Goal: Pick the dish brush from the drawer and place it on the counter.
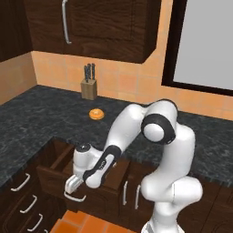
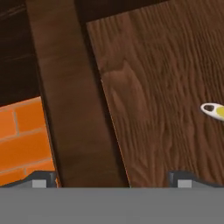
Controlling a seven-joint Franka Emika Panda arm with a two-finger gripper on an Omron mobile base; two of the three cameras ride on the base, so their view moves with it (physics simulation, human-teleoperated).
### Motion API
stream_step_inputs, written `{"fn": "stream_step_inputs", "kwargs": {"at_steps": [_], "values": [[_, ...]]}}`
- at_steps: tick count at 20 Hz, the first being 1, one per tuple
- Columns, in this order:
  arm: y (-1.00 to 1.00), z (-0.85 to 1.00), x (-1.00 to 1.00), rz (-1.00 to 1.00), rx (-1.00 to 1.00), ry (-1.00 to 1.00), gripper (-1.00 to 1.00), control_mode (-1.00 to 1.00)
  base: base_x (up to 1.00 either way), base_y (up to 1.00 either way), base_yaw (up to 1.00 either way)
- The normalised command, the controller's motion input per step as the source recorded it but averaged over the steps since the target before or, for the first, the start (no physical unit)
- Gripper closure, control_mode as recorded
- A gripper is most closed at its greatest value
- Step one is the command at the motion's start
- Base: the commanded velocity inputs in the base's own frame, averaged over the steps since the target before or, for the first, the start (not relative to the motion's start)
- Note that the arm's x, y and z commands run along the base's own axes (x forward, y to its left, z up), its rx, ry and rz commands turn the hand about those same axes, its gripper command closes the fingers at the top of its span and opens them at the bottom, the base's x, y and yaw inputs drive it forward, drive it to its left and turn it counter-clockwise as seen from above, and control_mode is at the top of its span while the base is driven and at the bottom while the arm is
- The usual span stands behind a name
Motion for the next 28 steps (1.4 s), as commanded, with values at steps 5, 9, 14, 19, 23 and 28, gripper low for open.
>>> {"fn": "stream_step_inputs", "kwargs": {"at_steps": [5, 9, 14, 19, 23, 28], "values": [[0.99, -0.16, -1.00, 0.00, -0.03, 0.21, -1.00, -1.00, 0.00, 0.00, 0.00], [1.00, -0.08, -1.00, 0.00, -0.02, 0.44, -1.00, -1.00, 0.00, 0.00, 0.00], [-0.19, 0.62, -0.20, -0.10, -0.07, -0.07, -1.00, -1.00, 0.00, 0.00, 0.00], [-0.61, 0.34, 0.11, -0.32, -0.03, 0.00, -1.00, -1.00, 0.00, 0.00, 0.00], [-0.66, 0.01, 0.08, -0.41, 0.00, 0.00, -1.00, -1.00, 0.00, 0.00, 0.00], [-0.61, 0.00, 0.09, -0.39, -0.05, -0.08, -1.00, -1.00, 0.00, 0.00, 0.00]]}}
